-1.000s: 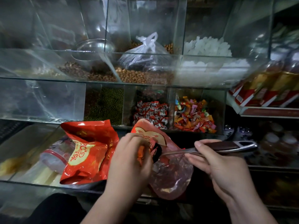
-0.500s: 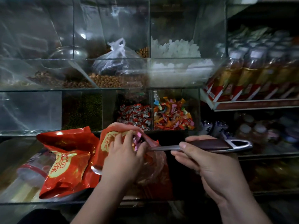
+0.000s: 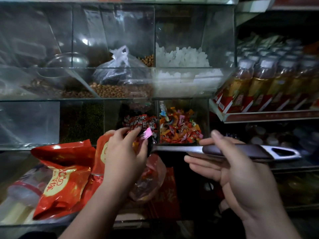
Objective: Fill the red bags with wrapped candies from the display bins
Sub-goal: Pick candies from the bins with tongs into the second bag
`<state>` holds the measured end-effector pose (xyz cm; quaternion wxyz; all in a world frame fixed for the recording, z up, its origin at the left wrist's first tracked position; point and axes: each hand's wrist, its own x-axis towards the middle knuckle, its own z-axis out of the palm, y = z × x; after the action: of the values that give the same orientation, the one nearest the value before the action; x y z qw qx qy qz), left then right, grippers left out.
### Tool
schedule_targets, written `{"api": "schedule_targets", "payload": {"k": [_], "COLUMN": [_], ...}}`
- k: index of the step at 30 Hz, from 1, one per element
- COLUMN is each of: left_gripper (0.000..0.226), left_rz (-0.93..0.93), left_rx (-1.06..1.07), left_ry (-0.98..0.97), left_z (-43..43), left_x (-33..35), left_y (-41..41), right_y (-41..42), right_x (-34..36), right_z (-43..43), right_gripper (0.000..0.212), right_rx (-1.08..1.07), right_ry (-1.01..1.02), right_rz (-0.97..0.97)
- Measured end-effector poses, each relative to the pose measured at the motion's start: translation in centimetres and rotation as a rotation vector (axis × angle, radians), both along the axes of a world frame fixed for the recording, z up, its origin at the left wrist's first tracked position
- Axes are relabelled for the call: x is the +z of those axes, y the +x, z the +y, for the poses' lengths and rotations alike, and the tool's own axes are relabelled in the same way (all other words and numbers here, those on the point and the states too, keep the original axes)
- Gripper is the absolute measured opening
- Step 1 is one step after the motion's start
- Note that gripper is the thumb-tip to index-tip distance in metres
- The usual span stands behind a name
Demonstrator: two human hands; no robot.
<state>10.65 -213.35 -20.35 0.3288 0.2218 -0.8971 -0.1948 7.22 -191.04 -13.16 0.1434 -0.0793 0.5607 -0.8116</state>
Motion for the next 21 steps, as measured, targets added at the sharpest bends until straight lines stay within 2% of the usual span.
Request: {"api": "schedule_targets", "payload": {"k": [7,10,14,17,21], "left_gripper": [0.042,0.042,0.046,0.051,0.050], "left_rz": [-0.047,-0.109,-0.214,-0.267,-0.252], "left_rx": [-0.273,-0.382,-0.420,-0.414,-0.413], "left_ry": [-0.083,-0.047,0.077,0.119,0.202], "left_z": [0.4,0.9,0.6,0.2,-0.2], "left_x": [3.8,2.9,0.2,-0.9,-0.8], "left_y": [-9.1,-13.6,-17.7,-19.3,-20.0], "right_y": [-3.0,-5.0,-7.9,-9.1,-9.5], "right_x": [0.5,-0.3,-2.5,-4.4,-6.2], "right_z": [1.0,0.7,-0.7,-1.8,-1.5], "right_gripper": [0.039,0.033,0.030,0.027,0.022], "right_rx": [-0.224,-0.304,-0.394,-0.352,-0.197], "right_ry": [0.018,0.050,0.085,0.210,0.639], "right_rz": [0.020,-0.025,-0.026,0.147,0.629]}}
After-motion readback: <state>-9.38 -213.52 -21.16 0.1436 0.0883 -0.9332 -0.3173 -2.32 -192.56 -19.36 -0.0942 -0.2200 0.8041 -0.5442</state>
